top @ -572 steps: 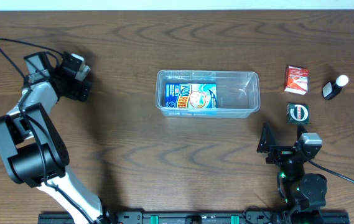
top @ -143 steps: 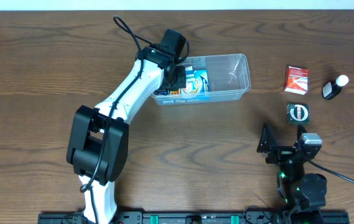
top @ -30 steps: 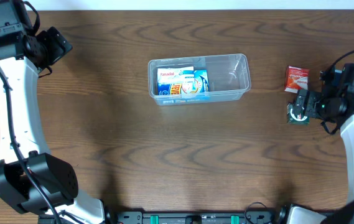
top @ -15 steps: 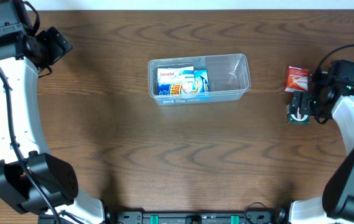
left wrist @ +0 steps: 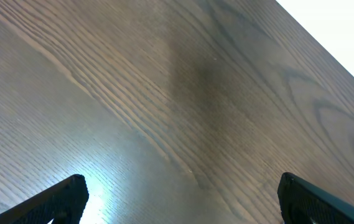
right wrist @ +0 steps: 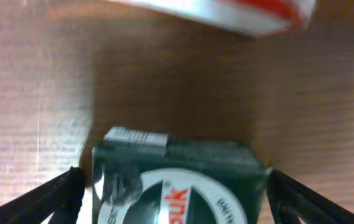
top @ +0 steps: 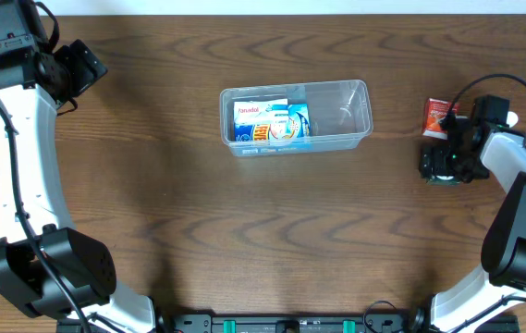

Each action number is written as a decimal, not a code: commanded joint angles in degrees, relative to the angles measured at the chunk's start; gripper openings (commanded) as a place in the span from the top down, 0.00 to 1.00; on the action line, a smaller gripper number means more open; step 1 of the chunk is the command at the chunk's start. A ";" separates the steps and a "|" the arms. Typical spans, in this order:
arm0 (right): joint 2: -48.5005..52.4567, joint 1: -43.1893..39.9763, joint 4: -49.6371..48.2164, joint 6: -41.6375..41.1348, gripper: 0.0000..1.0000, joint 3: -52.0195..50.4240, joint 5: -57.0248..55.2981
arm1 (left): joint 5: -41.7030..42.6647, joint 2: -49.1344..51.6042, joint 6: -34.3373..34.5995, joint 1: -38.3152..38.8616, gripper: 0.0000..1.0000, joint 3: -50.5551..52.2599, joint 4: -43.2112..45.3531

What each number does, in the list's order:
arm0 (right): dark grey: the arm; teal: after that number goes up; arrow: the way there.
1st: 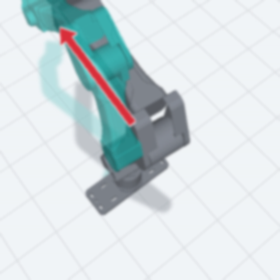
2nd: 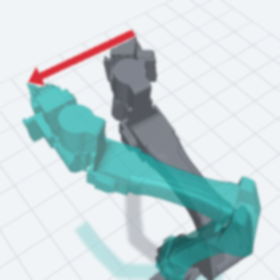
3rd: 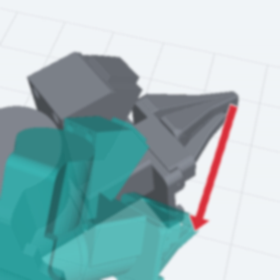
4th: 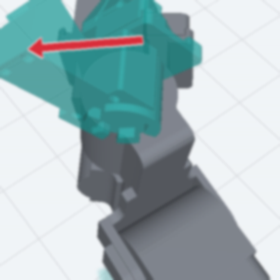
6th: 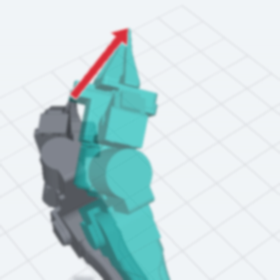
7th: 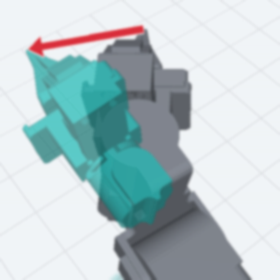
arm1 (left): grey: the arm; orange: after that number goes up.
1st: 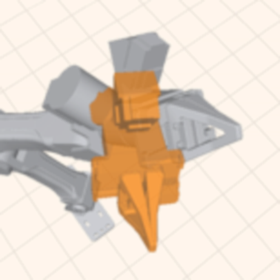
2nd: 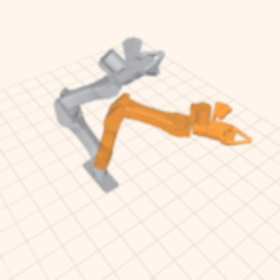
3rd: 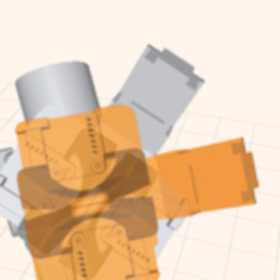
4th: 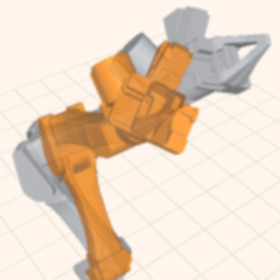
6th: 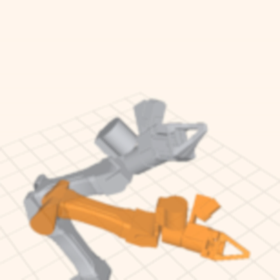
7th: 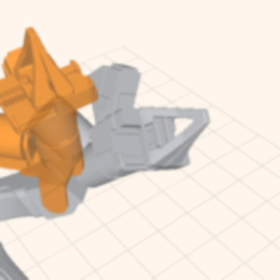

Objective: Pack container
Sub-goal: 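Reach the right gripper down to the green Zam-Buk tin and grasp it, then lift the Zam-Buk tin and carry it over the container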

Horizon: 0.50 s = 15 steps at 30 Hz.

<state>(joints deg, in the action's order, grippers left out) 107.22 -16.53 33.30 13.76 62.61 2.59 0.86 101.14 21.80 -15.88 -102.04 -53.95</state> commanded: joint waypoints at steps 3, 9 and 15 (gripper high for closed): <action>2.32 -0.28 -0.11 0.87 0.16 0.50 0.63 | -0.68 0.13 -0.37 -0.13 0.02 -0.09 -0.24; 2.29 -0.28 0.33 0.85 0.30 0.50 0.66 | -0.70 0.13 -0.37 -0.13 0.02 -0.09 -0.24; 2.19 -0.26 0.76 -0.94 0.35 0.52 0.42 | -0.68 0.13 -0.37 -0.13 0.02 -0.09 -0.24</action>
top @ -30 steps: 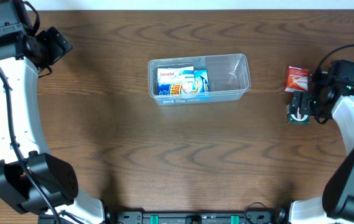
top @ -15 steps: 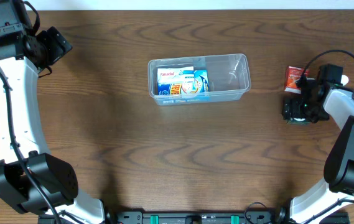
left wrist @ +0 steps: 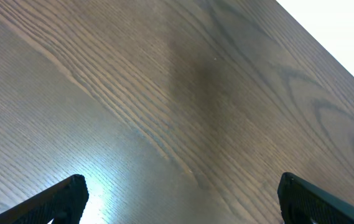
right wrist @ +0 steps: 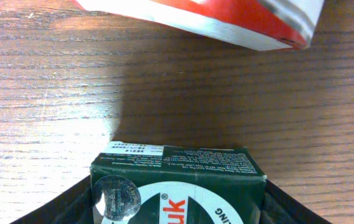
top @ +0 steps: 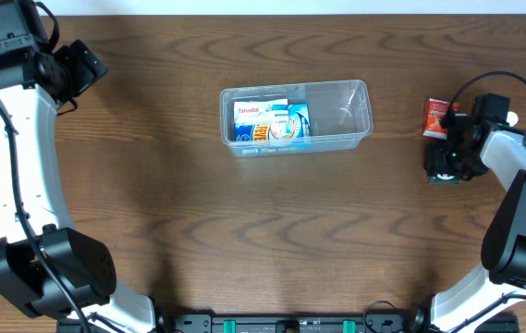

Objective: Pack container
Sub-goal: 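Lift the Zam-Buk tin and carry it over the container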

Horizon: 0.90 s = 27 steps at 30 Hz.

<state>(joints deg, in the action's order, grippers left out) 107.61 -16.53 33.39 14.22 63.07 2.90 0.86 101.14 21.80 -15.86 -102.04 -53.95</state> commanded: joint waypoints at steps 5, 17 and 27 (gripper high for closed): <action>0.39 1.09 0.98 -1.57 0.39 0.72 0.09 | -0.68 0.13 -0.37 -0.15 0.02 -0.09 -0.24; -13.60 10.10 6.01 -8.92 0.44 6.73 -2.01 | -0.70 0.13 -0.37 -0.15 0.02 -0.09 -0.24; -17.14 26.56 -0.85 -19.96 0.45 16.81 -2.08 | -0.68 0.13 -0.37 -0.15 0.02 -0.09 -0.24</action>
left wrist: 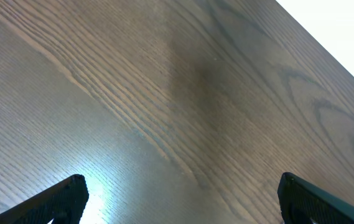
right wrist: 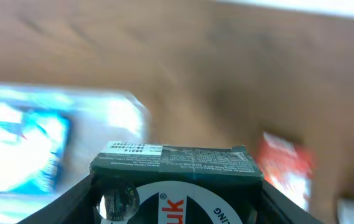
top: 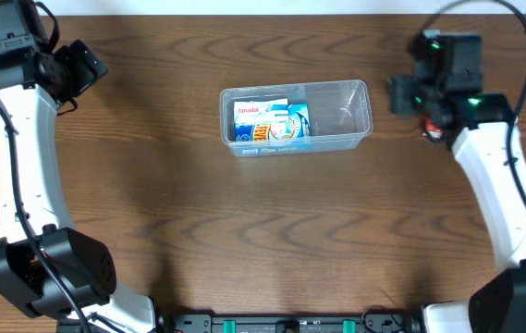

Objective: Pack container
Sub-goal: 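Lift the Zam-Buk tin and carry it over the container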

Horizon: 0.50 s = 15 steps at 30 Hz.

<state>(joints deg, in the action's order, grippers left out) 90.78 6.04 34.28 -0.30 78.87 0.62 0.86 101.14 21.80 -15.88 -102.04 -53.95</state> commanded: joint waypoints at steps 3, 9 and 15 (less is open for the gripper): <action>1.27 8.66 -6.01 -8.33 0.45 1.01 0.04 | -0.68 0.13 -0.37 -0.13 0.02 -0.09 -0.24; 7.52 17.05 -13.44 -12.00 0.47 1.01 -3.65 | -0.68 0.13 -0.37 -0.13 0.02 -0.09 -0.24; 13.57 22.75 -18.08 -14.88 0.47 1.01 -5.38 | -0.68 0.13 -0.37 -0.13 0.02 -0.09 -0.24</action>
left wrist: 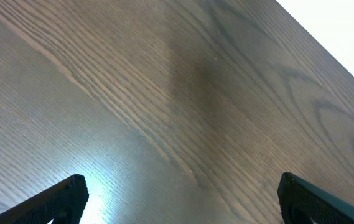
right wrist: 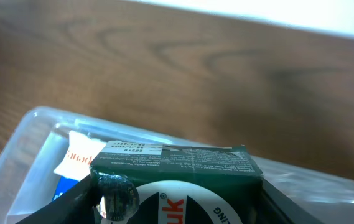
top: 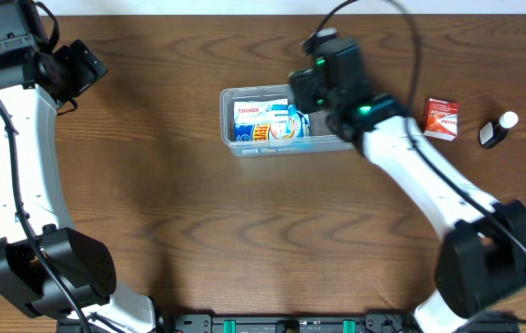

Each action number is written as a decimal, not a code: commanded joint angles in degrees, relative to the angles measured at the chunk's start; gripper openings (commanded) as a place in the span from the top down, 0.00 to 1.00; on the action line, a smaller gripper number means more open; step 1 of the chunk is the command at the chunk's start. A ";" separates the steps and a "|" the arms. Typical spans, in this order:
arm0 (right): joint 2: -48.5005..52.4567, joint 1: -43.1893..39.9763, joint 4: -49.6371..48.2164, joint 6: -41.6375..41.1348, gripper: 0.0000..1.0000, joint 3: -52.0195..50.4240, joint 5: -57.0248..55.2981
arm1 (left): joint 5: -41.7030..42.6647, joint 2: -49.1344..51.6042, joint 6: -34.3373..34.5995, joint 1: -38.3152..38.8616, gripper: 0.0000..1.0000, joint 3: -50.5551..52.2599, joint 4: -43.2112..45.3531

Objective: Pack container
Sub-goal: 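Lift the Zam-Buk tin and carry it over the container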

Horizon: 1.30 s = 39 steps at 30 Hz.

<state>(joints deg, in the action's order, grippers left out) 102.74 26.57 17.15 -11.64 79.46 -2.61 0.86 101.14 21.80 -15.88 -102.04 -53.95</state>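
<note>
A clear plastic container (top: 360, 131) sits at the table's far middle, with blue and white packets (top: 267, 123) in its left half. My right gripper (right wrist: 178, 205) is shut on a dark green box (right wrist: 180, 186) and hovers over the container (right wrist: 30, 140); in the overhead view the wrist (top: 332, 74) hides the box. My left gripper (left wrist: 180, 198) is open over bare wood at the far left, its arm (top: 31, 65) near the table's back corner.
A small red box (top: 441, 117) lies right of the container. A small dark bottle with a white cap (top: 495, 130) lies further right. The table's back edge runs just behind the container.
My right gripper, still shut on the green box, has shifted left from beside the container's right end to above the container. The left arm has not moved.
My right gripper stood open around the green box at the table's right, below the red box. Then it was shut on that box. Later it held the box lifted near the container's right end, and now over the container.
</note>
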 commanded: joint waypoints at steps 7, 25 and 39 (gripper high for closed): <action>2.29 5.55 -0.61 -7.02 0.49 0.42 -5.51 | -0.68 0.13 -0.37 -0.13 0.02 -0.09 -0.24; 2.29 5.38 11.56 -10.69 0.59 0.42 -4.44 | -0.70 0.13 -0.37 -0.13 0.02 -0.09 -0.24; 2.29 3.02 15.58 -11.96 0.60 0.81 -1.81 | -0.70 0.13 -0.37 -0.13 0.02 -0.09 -0.24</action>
<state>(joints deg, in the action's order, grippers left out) 105.56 30.59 32.36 -22.81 79.48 -5.34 0.86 101.14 21.80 -15.86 -102.04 -53.95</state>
